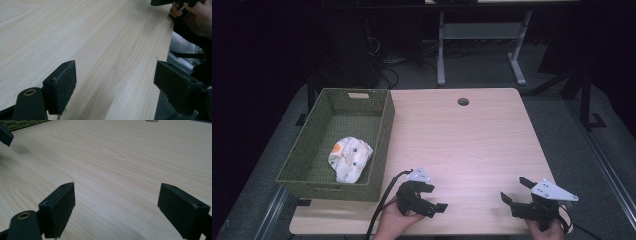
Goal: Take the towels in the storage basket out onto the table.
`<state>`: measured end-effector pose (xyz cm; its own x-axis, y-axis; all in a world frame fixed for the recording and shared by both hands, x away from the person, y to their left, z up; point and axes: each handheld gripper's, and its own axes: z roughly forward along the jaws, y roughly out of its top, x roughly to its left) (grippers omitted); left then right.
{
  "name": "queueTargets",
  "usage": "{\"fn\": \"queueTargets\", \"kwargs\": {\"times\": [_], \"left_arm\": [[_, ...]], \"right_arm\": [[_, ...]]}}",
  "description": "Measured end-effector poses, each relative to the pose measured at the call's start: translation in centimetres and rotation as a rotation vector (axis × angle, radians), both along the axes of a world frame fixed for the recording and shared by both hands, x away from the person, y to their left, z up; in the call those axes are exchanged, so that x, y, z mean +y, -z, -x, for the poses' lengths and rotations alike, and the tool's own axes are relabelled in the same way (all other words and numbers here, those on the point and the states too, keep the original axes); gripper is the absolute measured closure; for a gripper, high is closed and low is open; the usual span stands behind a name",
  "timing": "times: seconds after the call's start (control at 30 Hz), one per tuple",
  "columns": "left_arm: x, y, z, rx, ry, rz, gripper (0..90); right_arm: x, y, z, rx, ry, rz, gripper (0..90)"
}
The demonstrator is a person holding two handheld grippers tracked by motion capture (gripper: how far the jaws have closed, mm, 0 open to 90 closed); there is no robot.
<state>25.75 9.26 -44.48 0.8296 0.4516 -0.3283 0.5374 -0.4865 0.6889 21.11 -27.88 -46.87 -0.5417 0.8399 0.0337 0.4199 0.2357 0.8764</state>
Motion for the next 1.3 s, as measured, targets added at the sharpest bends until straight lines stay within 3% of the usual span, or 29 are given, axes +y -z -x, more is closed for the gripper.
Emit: {"fn": "queueTargets", "kwargs": {"times": [0.47, 0.57, 0.9, 1.07, 1.13, 1.3], "left_arm": [[0.1, 0.0, -0.3, 0.017, -0.016, 0.016, 17.8], [0.1, -0.2, -0.2, -0.004, -0.019, 0.013, 17.7], [0.0, -1.4, -1.1, -0.017, -0.032, 0.033, 17.8], [-0.1, -1.7, -1.3, -0.043, -0.058, 0.005, 17.8], [-0.3, -1.8, -1.6, -0.069, -0.062, -0.032, 17.8], [-0.2, -2.2, -2.3, -0.075, -0.082, -0.043, 18.0]], "right_arm": [[0.1, -0.1, 0.1, -0.003, -0.003, 0.002, 14.0], [0.3, -0.2, 0.2, -0.007, -0.007, 0.011, 14.0], [0.7, -0.2, 0.5, -0.017, -0.011, 0.023, 14.0], [0.7, -0.2, 0.5, -0.013, -0.01, 0.024, 13.9], [0.7, -0.1, 0.4, -0.007, -0.01, 0.022, 13.9], [0.8, -0.1, 0.4, -0.005, -0.011, 0.024, 13.9]]}}
